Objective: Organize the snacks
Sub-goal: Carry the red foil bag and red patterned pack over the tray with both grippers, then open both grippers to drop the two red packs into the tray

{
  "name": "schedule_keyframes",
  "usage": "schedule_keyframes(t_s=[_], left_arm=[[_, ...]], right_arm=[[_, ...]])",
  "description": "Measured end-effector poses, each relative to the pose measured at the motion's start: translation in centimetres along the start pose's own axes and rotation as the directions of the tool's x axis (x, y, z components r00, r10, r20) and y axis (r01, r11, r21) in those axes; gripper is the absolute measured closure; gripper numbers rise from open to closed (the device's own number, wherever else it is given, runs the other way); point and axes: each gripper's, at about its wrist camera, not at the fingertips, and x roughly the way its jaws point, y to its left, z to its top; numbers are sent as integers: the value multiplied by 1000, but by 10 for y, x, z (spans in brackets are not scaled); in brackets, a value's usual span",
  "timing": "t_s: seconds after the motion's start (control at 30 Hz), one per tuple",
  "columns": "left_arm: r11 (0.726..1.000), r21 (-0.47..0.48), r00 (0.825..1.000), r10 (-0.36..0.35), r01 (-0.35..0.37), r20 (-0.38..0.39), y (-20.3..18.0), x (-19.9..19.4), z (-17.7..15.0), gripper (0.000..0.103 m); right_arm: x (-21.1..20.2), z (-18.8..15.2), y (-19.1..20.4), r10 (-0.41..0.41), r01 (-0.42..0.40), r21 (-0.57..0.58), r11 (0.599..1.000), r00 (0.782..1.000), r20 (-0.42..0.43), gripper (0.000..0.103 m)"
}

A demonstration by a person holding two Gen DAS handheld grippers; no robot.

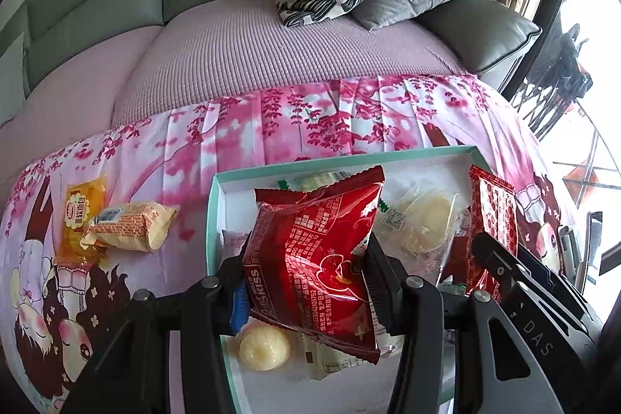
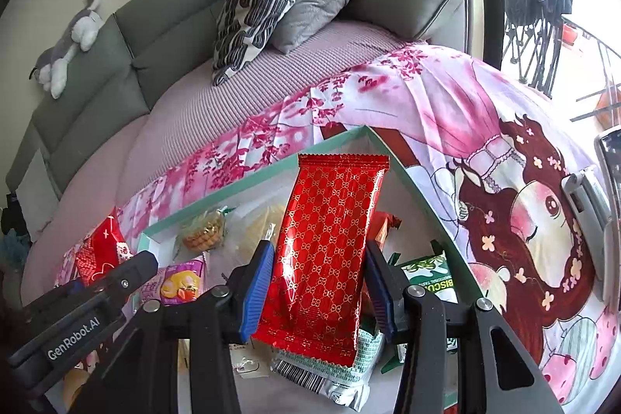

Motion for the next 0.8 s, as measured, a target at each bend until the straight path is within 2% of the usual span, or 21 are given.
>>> schedule_keyframes(t_s=[0.2,0.4,0.5,0.57,0.8], left_arm=[[1000,-6,1000,13,-13,-14,2,5,-1,51],[1000,-6,1000,14,-14,-25,2,7,-2,50],[1000,-10,999,22,-23,-31,3,8,-3,45],[1000,-12,999,26,-27,-27,4,6,-3,35],[998,-29,999,54,-54,-3,9,-6,-3,32]], right_arm=[[4,-1,6,10,-10,-13,1000,1000,-10,54],[8,-1,7,-14,13,-20,1000,1000,-26,52],[8,-1,6,-28,28,-24,999,999,-30,52],[7,0,6,-37,37,-32,999,999,-28,49],[0,1,10,-59,57,-72,996,998,-21,30]])
